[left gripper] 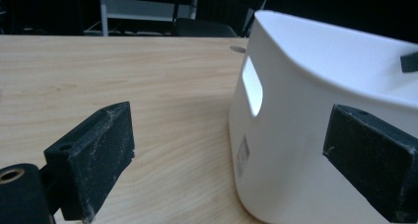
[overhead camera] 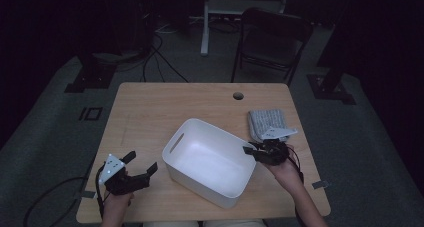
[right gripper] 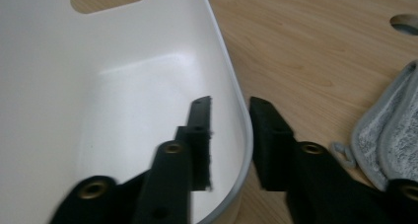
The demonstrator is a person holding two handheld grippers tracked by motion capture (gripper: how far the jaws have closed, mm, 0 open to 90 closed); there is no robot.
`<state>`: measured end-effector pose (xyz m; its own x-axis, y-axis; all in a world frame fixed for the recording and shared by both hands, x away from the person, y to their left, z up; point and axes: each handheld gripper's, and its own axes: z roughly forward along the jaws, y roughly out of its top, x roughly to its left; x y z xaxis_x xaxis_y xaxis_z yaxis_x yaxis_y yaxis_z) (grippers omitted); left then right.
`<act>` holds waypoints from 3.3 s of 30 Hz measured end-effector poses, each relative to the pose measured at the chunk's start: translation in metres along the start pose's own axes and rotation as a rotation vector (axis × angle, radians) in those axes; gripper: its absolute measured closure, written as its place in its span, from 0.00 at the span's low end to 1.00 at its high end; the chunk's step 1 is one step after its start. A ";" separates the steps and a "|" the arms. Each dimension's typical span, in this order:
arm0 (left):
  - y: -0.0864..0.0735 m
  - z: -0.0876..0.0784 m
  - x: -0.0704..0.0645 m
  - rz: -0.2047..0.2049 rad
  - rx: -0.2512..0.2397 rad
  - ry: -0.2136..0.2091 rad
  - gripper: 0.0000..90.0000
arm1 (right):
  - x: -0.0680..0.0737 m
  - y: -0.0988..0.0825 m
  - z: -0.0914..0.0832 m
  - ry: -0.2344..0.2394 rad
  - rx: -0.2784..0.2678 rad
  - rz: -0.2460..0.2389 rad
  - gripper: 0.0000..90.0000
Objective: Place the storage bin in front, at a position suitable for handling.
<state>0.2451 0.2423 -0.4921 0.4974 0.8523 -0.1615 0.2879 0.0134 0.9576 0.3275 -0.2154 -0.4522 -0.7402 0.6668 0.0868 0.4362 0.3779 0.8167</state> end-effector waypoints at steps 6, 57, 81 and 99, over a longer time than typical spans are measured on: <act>0.023 0.009 -0.001 0.016 0.041 -0.067 0.06 | 0.001 0.001 -0.013 -0.021 -0.057 0.012 0.64; 0.050 0.039 -0.030 0.181 0.215 -0.107 0.82 | -0.021 0.014 -0.002 -0.026 -0.101 0.014 0.94; 0.059 0.040 -0.018 0.150 0.192 -0.099 0.52 | -0.023 0.027 0.005 0.014 -0.112 0.022 0.63; 0.079 0.111 0.034 0.119 0.160 -0.219 0.32 | 0.024 -0.010 -0.034 -0.048 -0.188 0.093 0.34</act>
<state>0.3756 0.2142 -0.4483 0.6954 0.7095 -0.1142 0.3333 -0.1775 0.9260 0.2873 -0.2251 -0.4387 -0.6741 0.7247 0.1431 0.3951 0.1900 0.8988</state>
